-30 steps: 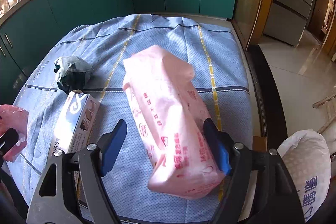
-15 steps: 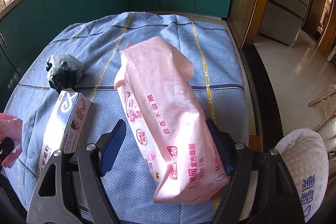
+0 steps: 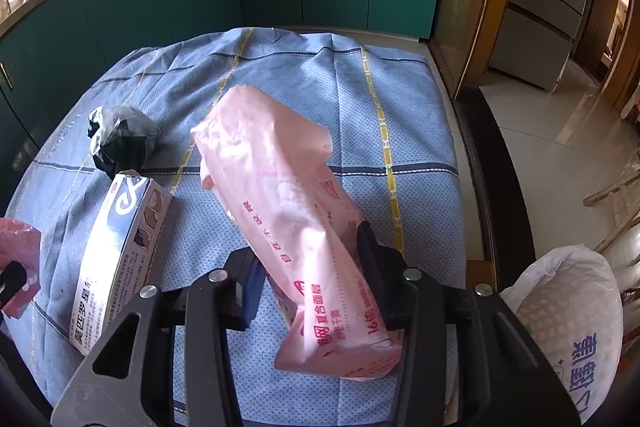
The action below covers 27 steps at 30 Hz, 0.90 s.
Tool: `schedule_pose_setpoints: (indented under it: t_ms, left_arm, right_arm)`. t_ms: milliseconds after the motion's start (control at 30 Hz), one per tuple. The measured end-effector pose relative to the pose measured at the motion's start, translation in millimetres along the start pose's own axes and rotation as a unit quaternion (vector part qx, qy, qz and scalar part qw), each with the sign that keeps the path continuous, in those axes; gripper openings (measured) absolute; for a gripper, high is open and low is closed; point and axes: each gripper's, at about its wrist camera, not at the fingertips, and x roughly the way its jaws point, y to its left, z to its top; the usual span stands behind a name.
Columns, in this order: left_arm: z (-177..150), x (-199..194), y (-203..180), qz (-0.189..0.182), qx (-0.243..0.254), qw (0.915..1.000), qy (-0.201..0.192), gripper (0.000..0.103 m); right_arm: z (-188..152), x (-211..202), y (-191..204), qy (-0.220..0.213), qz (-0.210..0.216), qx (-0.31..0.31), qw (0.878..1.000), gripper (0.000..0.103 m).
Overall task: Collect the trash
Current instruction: 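Grasp the pink plastic bag with the left tool while the right tool holds the wipes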
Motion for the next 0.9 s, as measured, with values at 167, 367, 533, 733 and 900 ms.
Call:
schedule_pose_setpoints:
  t_ms: [167,367,533,733,900]
  left_arm:
    - [-2,4,0,0.006,0.005,0.9999,0.008,0.061]
    - [-8,13,2,0.01,0.004,0.9997,0.023,0.061]
    - [-10,17,2,0.012,0.007,0.9995,0.03,0.061]
    - [-11,22,2,0.013,0.009,0.9991,0.038,0.061]
    - [-11,23,1,0.015,0.012,0.9991,0.039,0.061]
  right_arm:
    - [-1,-9,-9,-0.001,0.036,0.036,0.999,0.042]
    - [-8,-17,-10,0.0,0.054,0.051,0.997,0.042]
    - [-8,-25,-10,-0.021,0.045,0.05,0.998,0.042]
    - [-7,-35,-6,-0.047,0.069,0.044,0.996,0.042]
    - [-9,-25,6,-0.028,0.063,0.025,0.997,0.042]
